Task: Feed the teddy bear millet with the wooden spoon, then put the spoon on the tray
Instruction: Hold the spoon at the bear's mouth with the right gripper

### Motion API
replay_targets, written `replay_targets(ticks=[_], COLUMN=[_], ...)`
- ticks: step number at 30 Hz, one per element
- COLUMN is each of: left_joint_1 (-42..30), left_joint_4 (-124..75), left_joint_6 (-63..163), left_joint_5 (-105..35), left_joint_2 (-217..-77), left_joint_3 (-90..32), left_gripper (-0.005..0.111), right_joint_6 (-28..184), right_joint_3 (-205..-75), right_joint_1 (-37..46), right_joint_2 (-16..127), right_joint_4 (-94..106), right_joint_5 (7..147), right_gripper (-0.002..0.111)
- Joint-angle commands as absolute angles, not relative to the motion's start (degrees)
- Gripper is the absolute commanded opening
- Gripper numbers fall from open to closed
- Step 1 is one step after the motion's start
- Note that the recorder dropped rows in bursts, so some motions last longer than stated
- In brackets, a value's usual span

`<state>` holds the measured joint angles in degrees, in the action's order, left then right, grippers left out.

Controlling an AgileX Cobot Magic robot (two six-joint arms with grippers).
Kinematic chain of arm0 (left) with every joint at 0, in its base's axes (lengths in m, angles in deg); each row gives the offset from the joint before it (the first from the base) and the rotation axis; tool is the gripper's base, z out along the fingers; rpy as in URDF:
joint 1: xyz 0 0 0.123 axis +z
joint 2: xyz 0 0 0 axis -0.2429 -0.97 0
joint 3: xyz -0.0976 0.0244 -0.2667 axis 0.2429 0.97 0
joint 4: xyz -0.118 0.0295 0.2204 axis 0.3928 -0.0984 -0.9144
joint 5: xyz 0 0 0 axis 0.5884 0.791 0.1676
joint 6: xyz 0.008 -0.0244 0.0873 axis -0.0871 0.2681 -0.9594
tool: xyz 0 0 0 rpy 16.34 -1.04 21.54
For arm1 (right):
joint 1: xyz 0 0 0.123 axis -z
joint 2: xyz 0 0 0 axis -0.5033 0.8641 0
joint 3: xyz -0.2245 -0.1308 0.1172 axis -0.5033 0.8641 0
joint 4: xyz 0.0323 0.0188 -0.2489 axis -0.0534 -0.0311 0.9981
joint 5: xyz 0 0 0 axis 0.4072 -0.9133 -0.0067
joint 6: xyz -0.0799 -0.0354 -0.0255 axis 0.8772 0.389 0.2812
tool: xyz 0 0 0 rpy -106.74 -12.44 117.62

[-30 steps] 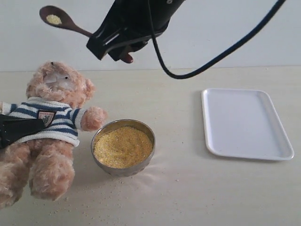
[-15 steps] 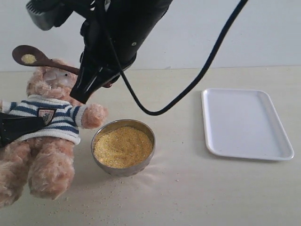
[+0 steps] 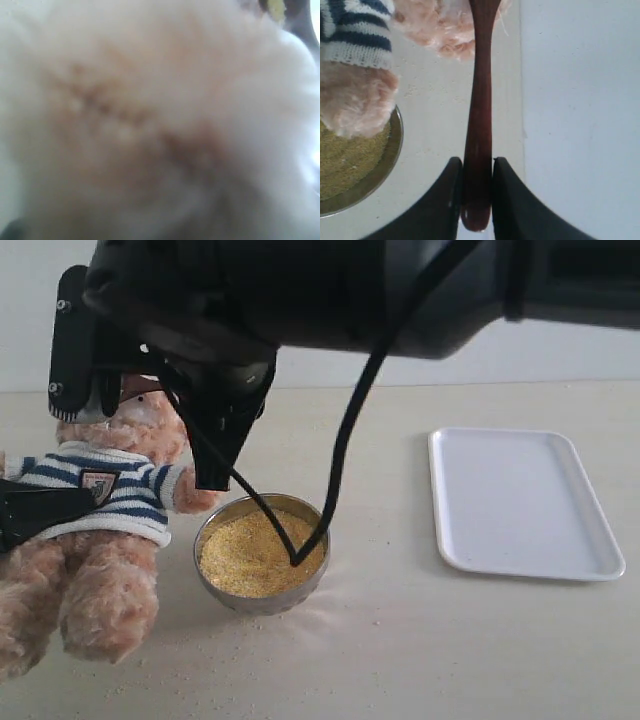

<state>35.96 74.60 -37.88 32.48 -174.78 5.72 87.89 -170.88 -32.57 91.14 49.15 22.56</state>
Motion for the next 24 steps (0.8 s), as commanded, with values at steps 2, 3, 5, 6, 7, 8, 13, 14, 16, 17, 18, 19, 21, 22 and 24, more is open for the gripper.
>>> replay_targets(ticks=[2, 3, 5, 6, 7, 8, 13, 14, 16, 17, 18, 19, 21, 22, 24], left_joint_1=[35.52, 35.52, 35.52, 35.52, 35.52, 35.52, 35.52, 35.52, 35.52, 35.52, 35.52, 35.52, 35.52, 35.52, 35.52], left_joint_4=[75.49, 75.49, 75.49, 75.49, 75.49, 75.49, 75.49, 75.49, 75.49, 75.49, 75.49, 75.49, 75.49, 75.49, 75.49], left_joint_6=[-37.55, -37.55, -37.55, -37.55, -37.55, -37.55, -37.55, -37.55, -37.55, -37.55, -37.55, -37.55, -37.55, -37.55, -37.55], left_joint_5=[34.72, 34.72, 34.72, 34.72, 34.72, 34.72, 34.72, 34.72, 34.72, 34.72, 34.72, 34.72, 34.72, 34.72, 34.72], left_joint_2=[-174.6, -174.6, -174.6, -174.6, -174.6, -174.6, -174.6, -174.6, -174.6, -174.6, -174.6, -174.6, -174.6, -174.6, -174.6], left_joint_3=[5.88, 5.88, 5.88, 5.88, 5.88, 5.88, 5.88, 5.88, 5.88, 5.88, 5.88, 5.88, 5.88, 5.88, 5.88], left_gripper=[0.005, 0.005, 0.005, 0.005, 0.005, 0.005, 0.005, 0.005, 0.005, 0.005, 0.005, 0.005, 0.005, 0.005, 0.005], right_joint_6=[85.11, 84.84, 84.84, 84.84, 84.84, 84.84, 84.84, 84.84, 84.84, 84.84, 84.94, 85.22, 86.29, 86.44, 86.53], right_joint_3=[-170.94, -170.94, -170.94, -170.94, -170.94, -170.94, -170.94, -170.94, -170.94, -170.94, -170.94, -170.94, -170.94, -170.94, -170.94], right_joint_1=[-34.46, -34.46, -34.46, -34.46, -34.46, -34.46, -34.46, -34.46, -34.46, -34.46, -34.46, -34.46, -34.88, -35.21, -35.94], right_joint_2=[92.1, 92.1, 92.1, 92.1, 92.1, 92.1, 92.1, 92.1, 92.1, 92.1, 92.1, 92.1, 92.1, 92.1, 92.1], right_joint_4=[58.09, 58.09, 58.2, 58.2, 58.2, 58.2, 58.7, 58.98, 60.47, 60.89, 61.0, 61.0, 61.0, 61.11, 61.38], right_joint_5=[18.96, 18.68, 18.44, 18.44, 18.44, 18.44, 17.38, 17.09, 16.3, 16.17, 16.17, 16.17, 15.92, 15.92, 16.36], right_gripper=[0.0, 0.0, 0.0, 0.0, 0.0, 0.0, 0.0, 0.0, 0.0, 0.0, 0.0, 0.0, 0.0, 0.0, 0.0])
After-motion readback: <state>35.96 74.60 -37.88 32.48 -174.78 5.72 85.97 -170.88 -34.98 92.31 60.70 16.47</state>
